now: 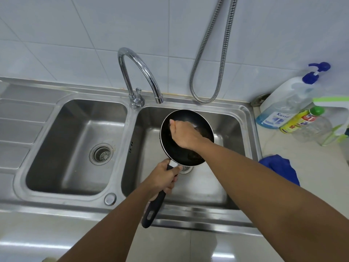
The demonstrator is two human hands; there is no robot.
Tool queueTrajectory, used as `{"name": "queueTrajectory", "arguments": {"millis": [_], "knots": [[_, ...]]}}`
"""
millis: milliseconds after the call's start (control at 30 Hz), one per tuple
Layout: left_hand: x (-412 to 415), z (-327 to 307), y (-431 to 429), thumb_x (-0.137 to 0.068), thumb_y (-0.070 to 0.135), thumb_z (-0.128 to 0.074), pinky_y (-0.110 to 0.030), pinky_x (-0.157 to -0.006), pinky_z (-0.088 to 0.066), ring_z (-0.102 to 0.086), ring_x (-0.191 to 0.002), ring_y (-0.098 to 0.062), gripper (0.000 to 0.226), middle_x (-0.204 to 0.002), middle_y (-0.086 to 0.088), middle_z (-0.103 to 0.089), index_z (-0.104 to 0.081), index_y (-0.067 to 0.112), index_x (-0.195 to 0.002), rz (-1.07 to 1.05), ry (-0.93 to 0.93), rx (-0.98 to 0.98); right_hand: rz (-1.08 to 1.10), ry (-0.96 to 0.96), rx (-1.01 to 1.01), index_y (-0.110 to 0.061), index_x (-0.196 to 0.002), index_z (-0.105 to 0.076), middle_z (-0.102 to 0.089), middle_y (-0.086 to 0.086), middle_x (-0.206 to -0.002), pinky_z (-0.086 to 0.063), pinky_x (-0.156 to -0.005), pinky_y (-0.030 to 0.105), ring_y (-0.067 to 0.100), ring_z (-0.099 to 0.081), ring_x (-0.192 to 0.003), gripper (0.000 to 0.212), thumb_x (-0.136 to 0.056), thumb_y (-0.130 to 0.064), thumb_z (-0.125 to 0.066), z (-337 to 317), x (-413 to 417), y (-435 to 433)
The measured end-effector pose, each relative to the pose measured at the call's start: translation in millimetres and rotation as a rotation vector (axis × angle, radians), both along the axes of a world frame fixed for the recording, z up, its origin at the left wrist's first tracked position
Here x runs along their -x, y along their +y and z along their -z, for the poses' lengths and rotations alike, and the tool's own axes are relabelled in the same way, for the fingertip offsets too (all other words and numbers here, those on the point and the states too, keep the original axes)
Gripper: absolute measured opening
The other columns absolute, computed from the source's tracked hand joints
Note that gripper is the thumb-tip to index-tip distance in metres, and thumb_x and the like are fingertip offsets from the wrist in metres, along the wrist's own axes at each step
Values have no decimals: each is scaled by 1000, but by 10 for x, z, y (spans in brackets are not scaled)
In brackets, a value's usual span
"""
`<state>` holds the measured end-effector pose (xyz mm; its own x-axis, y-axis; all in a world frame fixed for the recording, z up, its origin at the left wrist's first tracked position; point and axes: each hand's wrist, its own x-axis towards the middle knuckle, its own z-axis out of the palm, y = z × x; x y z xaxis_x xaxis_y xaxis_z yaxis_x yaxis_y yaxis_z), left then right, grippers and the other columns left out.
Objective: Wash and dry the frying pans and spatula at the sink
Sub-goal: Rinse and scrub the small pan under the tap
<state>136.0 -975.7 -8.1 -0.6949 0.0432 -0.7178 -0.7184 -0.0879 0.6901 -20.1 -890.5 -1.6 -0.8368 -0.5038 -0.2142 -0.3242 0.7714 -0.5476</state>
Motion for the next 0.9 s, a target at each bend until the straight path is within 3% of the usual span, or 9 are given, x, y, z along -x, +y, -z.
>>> {"name": "queueTrajectory", "arguments": {"millis": [67,167,333,467,567,700,900], "knots": [[-12,-4,33,-103,31,-61,-22,-40,-27,-34,-45,-8,15,-70,-3,-49,-54,19,-97,-5,-10,-17,-38,-8,-15,-17,-67,-50,-61,4,-64,-43,-70,38,23,-59,-62,54,-111,-36,-25,40,-49,110],[6,14,59,-103,29,-61,-22,-39,-27,-34,-44,-8,14,-71,-4,-49,-55,17,-100,-17,-17,-8,39,25,23,-15,-87,-51,-67,16,-88,-48,-80,42,35,-63,-85,38,-109,-41,-33,126,-37,394],[45,79,83,-103,28,-61,-21,-37,-26,-33,-43,-7,16,-71,-4,-47,-52,15,-98,-44,-42,11,150,229,-9,-23,-131,-49,-45,8,-124,-50,-88,45,30,-57,-104,41,-101,-51,-49,101,62,1205],[38,119,157,-104,27,-60,-19,-35,-25,-29,-43,-8,19,-72,-5,-46,-50,13,-98,-86,-59,-22,423,318,-228,-14,-131,-49,-41,15,-124,-46,-77,38,30,-53,-98,45,-94,-36,-61,142,188,1964],[50,153,194,-104,26,-59,-19,-35,-24,-28,-43,-8,19,-70,-5,-45,-48,13,-98,-126,-67,-34,620,287,-349,-6,-132,-47,-46,23,-127,-46,-90,49,38,-52,-108,44,-97,-29,-60,259,287,2388],[73,169,225,-104,24,-59,-19,-35,-23,-28,-42,-8,17,-69,-4,-45,-48,13,-99,-168,-72,-49,587,271,-391,-2,-121,-56,-51,26,-125,-42,-97,49,41,-50,-111,29,-102,-23,-56,377,348,2688],[78,104,206,-103,25,-62,-19,-36,-23,-28,-43,-8,19,-70,-5,-45,-49,12,-100,-174,-65,-52,578,268,-398,1,-123,-56,-54,25,-126,-45,-100,50,40,-51,-116,29,-99,-15,-59,303,413,2711]]}}
